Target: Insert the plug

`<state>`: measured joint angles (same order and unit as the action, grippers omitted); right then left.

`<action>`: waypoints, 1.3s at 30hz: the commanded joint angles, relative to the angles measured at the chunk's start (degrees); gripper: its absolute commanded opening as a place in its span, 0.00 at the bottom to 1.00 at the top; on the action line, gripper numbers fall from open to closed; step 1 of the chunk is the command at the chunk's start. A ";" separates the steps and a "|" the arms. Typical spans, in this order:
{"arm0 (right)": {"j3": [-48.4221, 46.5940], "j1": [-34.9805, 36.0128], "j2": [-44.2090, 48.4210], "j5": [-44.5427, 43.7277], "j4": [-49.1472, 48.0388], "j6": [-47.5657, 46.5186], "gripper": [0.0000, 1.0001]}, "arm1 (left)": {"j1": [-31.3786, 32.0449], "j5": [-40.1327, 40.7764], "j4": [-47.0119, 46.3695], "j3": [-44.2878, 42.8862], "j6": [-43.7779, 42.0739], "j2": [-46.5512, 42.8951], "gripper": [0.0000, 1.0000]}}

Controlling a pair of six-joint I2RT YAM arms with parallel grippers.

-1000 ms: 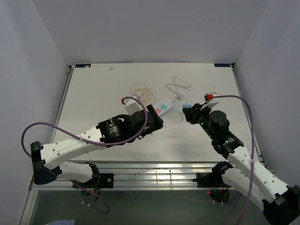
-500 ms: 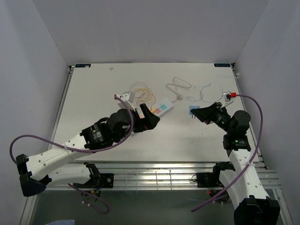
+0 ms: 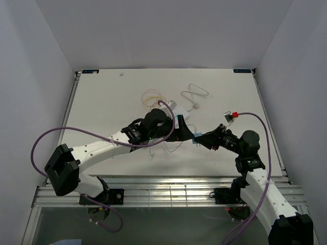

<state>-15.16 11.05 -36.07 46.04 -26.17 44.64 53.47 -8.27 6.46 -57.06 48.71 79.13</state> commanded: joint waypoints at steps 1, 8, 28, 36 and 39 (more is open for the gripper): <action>0.92 2.22 -2.24 0.19 -7.91 0.88 0.08 | -0.12 -3.86 -5.84 -2.18 -0.19 -0.65 0.90; 2.41 4.15 -5.14 2.29 -15.37 4.21 0.08 | -0.47 -1.49 -8.66 -1.74 -0.02 -0.38 0.88; -1.62 8.11 -11.64 0.28 -12.59 1.07 0.14 | -0.47 -4.56 -10.41 -1.30 -1.86 0.23 0.00; -4.97 9.60 -13.32 0.37 -8.02 -3.77 0.27 | -0.30 -5.96 -9.53 -2.27 -2.13 0.67 0.00; -5.41 10.48 -14.28 0.28 -7.84 -4.30 0.32 | 0.05 -6.05 -9.01 -2.88 -1.69 1.20 0.00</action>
<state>-17.47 20.21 -49.65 47.51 -33.06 42.89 52.27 -11.09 -2.42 -57.17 46.70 80.27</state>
